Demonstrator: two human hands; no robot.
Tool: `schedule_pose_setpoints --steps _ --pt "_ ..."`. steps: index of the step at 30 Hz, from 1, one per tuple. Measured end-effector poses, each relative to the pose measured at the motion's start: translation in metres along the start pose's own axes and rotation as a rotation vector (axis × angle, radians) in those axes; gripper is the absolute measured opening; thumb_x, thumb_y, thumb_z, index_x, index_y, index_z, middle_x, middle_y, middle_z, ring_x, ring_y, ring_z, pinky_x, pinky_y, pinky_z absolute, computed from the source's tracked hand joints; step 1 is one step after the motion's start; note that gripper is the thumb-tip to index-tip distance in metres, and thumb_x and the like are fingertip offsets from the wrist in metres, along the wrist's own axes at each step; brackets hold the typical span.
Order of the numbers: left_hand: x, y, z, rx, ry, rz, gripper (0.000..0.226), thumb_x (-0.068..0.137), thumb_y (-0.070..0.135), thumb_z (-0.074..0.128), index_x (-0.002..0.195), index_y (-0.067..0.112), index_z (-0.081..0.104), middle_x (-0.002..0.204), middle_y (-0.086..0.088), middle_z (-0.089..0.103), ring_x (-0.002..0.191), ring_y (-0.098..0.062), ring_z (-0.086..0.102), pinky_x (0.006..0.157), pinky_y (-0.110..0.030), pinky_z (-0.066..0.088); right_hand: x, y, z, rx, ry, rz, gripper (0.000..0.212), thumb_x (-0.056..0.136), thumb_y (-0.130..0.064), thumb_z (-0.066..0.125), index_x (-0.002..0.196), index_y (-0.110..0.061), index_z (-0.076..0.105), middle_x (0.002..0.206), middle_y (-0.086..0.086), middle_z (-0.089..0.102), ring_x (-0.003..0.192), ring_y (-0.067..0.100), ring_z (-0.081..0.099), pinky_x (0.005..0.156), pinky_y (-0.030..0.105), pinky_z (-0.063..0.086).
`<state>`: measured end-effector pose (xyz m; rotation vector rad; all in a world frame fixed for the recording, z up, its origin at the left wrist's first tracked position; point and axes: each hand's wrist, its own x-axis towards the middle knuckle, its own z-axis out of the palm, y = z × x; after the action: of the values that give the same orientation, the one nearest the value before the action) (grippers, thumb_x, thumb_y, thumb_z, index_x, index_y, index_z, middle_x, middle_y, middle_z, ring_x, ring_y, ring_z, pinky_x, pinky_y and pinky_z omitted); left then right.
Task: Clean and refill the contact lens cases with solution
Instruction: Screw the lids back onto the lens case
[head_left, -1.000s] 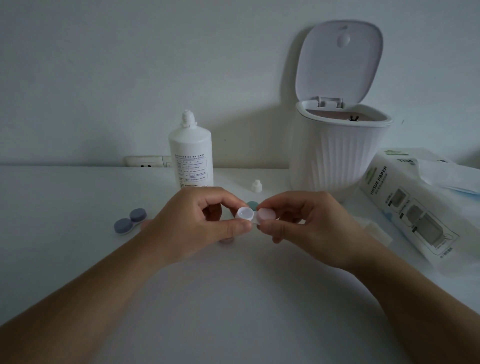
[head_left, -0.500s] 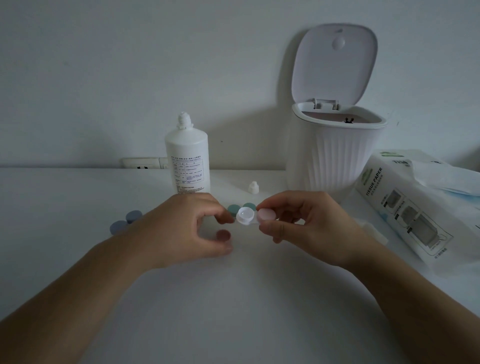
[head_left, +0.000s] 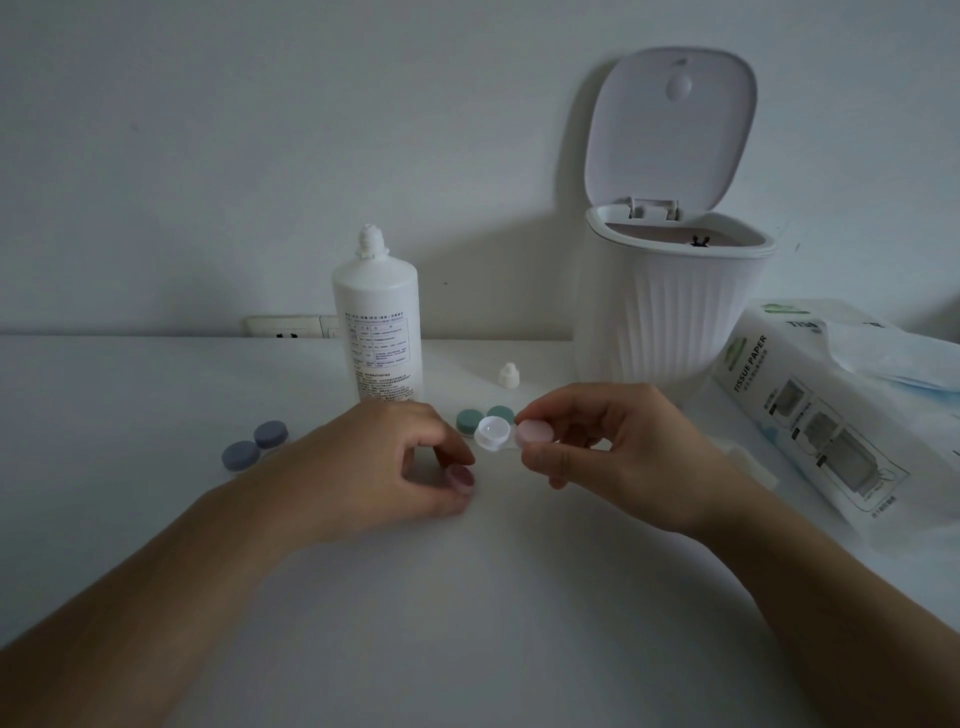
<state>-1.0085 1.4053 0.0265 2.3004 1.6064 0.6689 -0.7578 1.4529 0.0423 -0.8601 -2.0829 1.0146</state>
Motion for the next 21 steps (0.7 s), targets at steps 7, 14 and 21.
schedule_pose_setpoints --steps 7,14,21 --pt "0.0000 0.0016 0.0036 0.019 -0.032 -0.077 0.025 0.071 0.071 0.055 0.093 0.061 0.063 0.096 0.035 0.057 0.073 0.009 0.055 0.070 -0.036 0.052 0.0000 0.0012 -0.0005 -0.008 -0.003 0.002 0.013 0.084 -0.022 0.081 0.097 -0.025 0.076 0.084 0.001 0.075 0.067 0.021 0.071 0.072 0.039 0.059" --pt "0.0013 0.0021 0.0006 -0.032 -0.001 -0.036 0.029 0.077 0.066 0.051 0.097 0.051 0.065 0.095 0.025 0.057 0.070 -0.004 0.055 0.066 -0.030 0.049 -0.0001 0.0002 -0.0004 -0.003 0.001 0.012 0.014 0.084 -0.019 0.081 0.096 -0.022 0.077 0.082 0.001 0.075 0.066 0.022 0.071 0.071 0.037 0.059" --pt "0.0011 0.0035 0.0000 -0.299 0.236 -0.062 0.014 0.086 0.052 0.066 0.091 0.038 0.066 0.064 0.023 0.058 0.050 -0.003 0.045 0.049 -0.012 0.037 -0.0004 -0.0016 -0.0008 0.003 0.007 0.022 0.013 0.084 -0.019 0.079 0.097 -0.020 0.076 0.083 0.001 0.075 0.066 0.024 0.071 0.071 0.035 0.058"
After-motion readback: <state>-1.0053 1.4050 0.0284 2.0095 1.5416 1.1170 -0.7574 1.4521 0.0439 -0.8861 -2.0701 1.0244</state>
